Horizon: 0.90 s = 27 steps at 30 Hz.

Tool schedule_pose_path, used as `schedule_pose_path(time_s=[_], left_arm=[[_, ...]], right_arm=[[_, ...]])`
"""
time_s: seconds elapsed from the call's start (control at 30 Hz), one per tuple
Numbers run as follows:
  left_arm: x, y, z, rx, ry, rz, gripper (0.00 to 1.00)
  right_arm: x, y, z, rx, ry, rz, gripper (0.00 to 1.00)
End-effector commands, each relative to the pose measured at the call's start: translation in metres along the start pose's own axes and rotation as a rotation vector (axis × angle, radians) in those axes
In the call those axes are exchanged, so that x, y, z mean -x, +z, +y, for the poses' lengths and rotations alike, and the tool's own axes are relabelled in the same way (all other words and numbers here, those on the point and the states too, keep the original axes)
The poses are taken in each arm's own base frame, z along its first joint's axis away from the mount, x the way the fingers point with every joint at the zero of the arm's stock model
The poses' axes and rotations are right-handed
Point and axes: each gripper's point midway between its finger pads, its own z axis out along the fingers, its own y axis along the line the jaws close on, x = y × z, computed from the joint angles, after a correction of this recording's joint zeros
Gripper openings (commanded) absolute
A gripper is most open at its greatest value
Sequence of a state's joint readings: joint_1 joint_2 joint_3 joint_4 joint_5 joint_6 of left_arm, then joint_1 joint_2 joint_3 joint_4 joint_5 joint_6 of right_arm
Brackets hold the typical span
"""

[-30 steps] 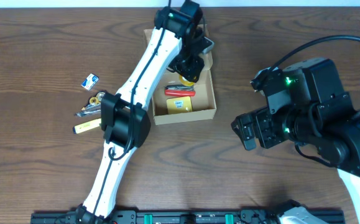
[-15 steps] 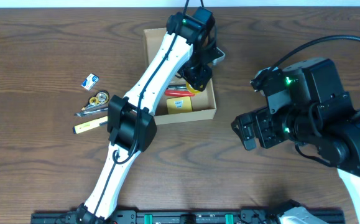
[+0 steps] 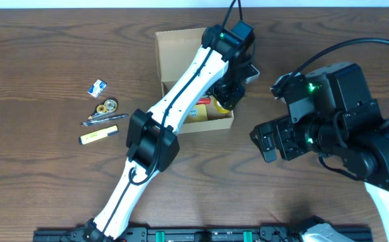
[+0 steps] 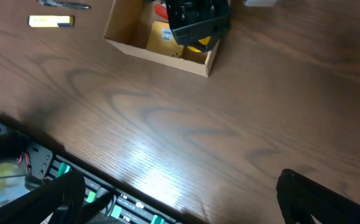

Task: Pack container
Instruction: 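Lower the tape roll into the box and open the left gripper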

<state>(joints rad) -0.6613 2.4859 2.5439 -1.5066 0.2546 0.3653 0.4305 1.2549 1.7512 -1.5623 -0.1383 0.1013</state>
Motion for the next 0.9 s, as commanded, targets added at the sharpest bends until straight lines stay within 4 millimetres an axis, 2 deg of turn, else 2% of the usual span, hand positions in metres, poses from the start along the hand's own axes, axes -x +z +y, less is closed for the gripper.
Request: schedule_pose_path(time_s=[0.0, 0.13, 0.5, 0.53, 0.6, 0.7, 0.77, 0.87], left_arm=[[-0.012, 0.011, 0.013, 0.035, -0.059, 0.058, 0.06], [-0.024, 0.020, 0.022, 0.076, -0.085, 0.114, 0.06], [-0.013, 0.022, 0.018, 0.061, -0.074, 0.073, 0.06], [-0.013, 0.022, 0.018, 0.061, -0.074, 0.073, 0.09], [-0.013, 0.022, 0.018, 0.060, -0.074, 0.073, 0.29], [-0.013, 0.022, 0.018, 0.060, -0.074, 0.074, 0.42], [-0.013, 0.022, 0.018, 0.060, -0.074, 0.074, 0.46], [-0.013, 0.022, 0.018, 0.059, -0.074, 0.074, 0.64]], right_arm=[[0.000, 0.000, -0.002, -0.006, -0.008, 0.000, 0.99], [0.000, 0.000, -0.002, -0.006, -0.008, 0.000, 0.99], [0.000, 0.000, -0.002, -0.006, -0.008, 0.000, 0.99], [0.000, 0.000, -0.002, -0.006, -0.008, 0.000, 0.99], [0.000, 0.000, -0.002, -0.006, -0.008, 0.000, 0.99], [0.000, 0.000, -0.002, -0.006, -0.008, 0.000, 0.99], [0.000, 0.000, -0.002, -0.006, -0.008, 0.000, 0.99], [0.000, 0.000, -0.002, -0.006, -0.008, 0.000, 0.99]])
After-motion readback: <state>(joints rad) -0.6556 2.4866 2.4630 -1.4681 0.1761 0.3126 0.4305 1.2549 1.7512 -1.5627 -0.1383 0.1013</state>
